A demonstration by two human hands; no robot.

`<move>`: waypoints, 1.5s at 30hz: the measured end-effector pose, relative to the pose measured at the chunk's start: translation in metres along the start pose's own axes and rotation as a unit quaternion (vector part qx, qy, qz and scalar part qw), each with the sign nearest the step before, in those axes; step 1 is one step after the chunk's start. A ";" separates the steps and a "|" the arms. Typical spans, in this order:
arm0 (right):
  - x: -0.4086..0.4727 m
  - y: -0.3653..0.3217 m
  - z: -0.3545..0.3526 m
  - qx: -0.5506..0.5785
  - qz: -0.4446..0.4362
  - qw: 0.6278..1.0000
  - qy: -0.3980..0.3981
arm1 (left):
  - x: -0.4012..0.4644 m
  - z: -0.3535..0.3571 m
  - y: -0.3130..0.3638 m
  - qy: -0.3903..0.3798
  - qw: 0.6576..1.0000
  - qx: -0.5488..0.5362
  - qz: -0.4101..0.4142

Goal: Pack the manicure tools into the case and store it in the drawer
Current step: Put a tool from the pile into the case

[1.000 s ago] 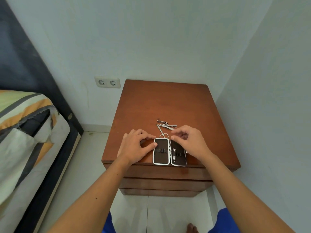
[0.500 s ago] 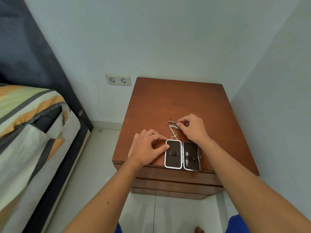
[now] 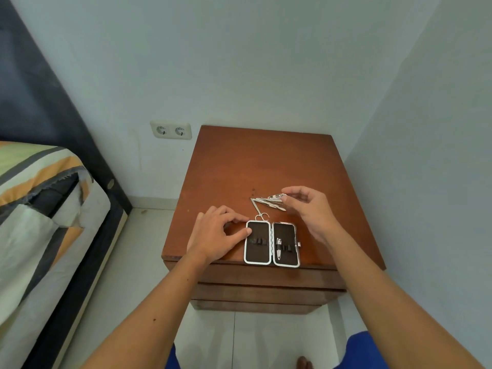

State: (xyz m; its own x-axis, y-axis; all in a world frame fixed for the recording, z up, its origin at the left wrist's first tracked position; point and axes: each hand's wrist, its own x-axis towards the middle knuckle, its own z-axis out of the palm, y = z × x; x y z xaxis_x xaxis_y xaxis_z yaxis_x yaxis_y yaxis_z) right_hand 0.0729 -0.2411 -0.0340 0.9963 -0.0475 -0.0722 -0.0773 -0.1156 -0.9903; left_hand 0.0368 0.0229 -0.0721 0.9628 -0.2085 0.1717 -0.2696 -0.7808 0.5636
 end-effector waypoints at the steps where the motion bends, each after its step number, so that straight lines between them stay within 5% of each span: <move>1: -0.005 0.001 -0.004 0.026 0.011 1.000 -0.005 | 0.000 0.000 0.000 0.000 1.000 0.000 0.001; 5: -0.021 0.008 -0.016 0.040 0.027 0.999 -0.023 | -0.001 0.000 0.001 0.005 1.000 -0.003 0.000; 18: -0.029 0.010 -0.040 -0.177 0.040 0.971 -0.155 | -0.001 0.001 0.001 0.004 1.000 -0.002 -0.003; 39: -0.061 0.012 -0.040 -0.401 -0.110 0.888 -0.196 | -0.004 0.002 0.005 0.005 1.000 0.009 -0.005; 45: -0.070 0.013 -0.037 -0.390 -0.116 0.894 -0.189 | -0.004 0.000 0.005 0.009 1.000 0.009 -0.005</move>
State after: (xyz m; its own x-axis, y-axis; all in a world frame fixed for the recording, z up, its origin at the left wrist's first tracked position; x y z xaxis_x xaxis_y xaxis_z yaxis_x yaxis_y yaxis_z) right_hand 0.0010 -0.2760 -0.0378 0.9192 0.3897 -0.0562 0.2775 -0.7424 -0.6098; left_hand 0.0318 0.0200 -0.0701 0.9648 -0.1909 0.1809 -0.2602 -0.7930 0.5508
